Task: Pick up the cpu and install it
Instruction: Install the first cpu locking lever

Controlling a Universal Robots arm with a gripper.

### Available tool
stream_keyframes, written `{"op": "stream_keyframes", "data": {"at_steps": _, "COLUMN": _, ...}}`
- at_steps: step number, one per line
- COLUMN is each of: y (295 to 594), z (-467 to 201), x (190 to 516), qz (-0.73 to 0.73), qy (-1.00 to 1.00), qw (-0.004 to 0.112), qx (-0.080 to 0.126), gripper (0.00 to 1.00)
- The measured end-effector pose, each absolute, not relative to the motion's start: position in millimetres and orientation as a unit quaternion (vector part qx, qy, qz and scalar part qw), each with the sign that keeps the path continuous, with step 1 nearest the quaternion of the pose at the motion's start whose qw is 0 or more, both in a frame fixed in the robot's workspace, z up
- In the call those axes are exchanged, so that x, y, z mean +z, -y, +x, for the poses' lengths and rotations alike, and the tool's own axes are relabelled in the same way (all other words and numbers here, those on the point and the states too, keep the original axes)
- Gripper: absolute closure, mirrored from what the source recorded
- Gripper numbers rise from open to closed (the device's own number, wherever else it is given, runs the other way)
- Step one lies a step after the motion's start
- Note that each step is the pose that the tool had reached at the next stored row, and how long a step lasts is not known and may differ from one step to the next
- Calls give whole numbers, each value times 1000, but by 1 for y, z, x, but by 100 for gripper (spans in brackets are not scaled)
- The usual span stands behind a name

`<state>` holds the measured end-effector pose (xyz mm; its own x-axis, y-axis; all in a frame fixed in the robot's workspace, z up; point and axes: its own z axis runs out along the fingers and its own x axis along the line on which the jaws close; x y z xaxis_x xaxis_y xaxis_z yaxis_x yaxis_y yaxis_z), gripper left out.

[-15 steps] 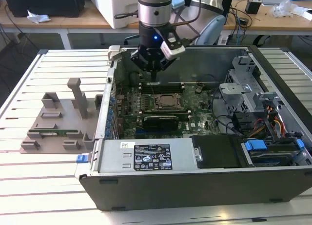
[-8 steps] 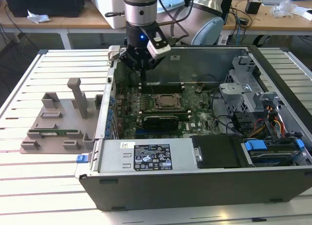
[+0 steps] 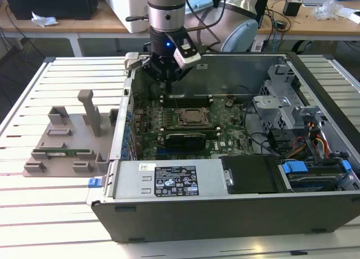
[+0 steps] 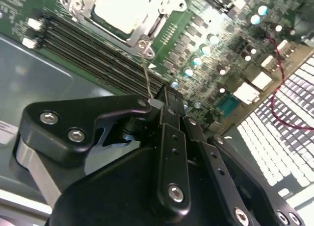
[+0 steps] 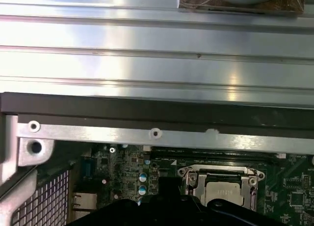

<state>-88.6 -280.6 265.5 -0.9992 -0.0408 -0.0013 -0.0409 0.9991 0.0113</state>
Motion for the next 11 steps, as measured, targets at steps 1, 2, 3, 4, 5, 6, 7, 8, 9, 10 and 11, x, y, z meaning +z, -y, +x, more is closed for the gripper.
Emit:
{"op": "stream_keyframes", "data": {"at_steps": 1, "y": 281, "z": -87, "x": 265, "qz": -21, "qy": -1000, "qw": 0, "qx": 6, "gripper": 89}}
{"op": "stream_keyframes", "data": {"at_steps": 2, "y": 281, "z": -85, "x": 265, "qz": -20, "qy": -1000, "qw": 0, "qx": 6, "gripper": 89}}
{"op": "stream_keyframes", "data": {"at_steps": 3, "y": 281, "z": -81, "x": 265, "qz": -20, "qy": -1000, "qw": 0, "qx": 6, "gripper": 89}}
{"op": "stream_keyframes", "data": {"at_steps": 4, "y": 281, "z": -78, "x": 264, "qz": -20, "qy": -1000, "qw": 0, "qx": 6, "gripper": 89}}
{"op": "stream_keyframes", "data": {"at_steps": 5, "y": 281, "z": -75, "x": 263, "qz": -21, "qy": -1000, "qw": -1, "qx": 6, "gripper": 89}}
{"op": "stream_keyframes", "data": {"at_steps": 6, "y": 281, "z": -73, "x": 263, "qz": -21, "qy": -1000, "qw": -1, "qx": 6, "gripper": 89}}
{"op": "stream_keyframes", "data": {"at_steps": 7, "y": 281, "z": -71, "x": 262, "qz": -20, "qy": -1000, "qw": -2, "qx": 7, "gripper": 89}}
{"op": "stream_keyframes", "data": {"at_steps": 8, "y": 281, "z": -69, "x": 260, "qz": -21, "qy": -1000, "qw": -2, "qx": 6, "gripper": 89}}
{"op": "stream_keyframes", "data": {"at_steps": 9, "y": 281, "z": -67, "x": 259, "qz": -21, "qy": -1000, "qw": -3, "qx": 6, "gripper": 89}}
{"op": "stream_keyframes", "data": {"at_steps": 10, "y": 281, "z": -62, "x": 256, "qz": -20, "qy": -1000, "qw": -4, "qx": 7, "gripper": 89}}
{"op": "stream_keyframes", "data": {"at_steps": 11, "y": 281, "z": -57, "x": 252, "qz": -21, "qy": -1000, "qw": -5, "qx": 7, "gripper": 89}}
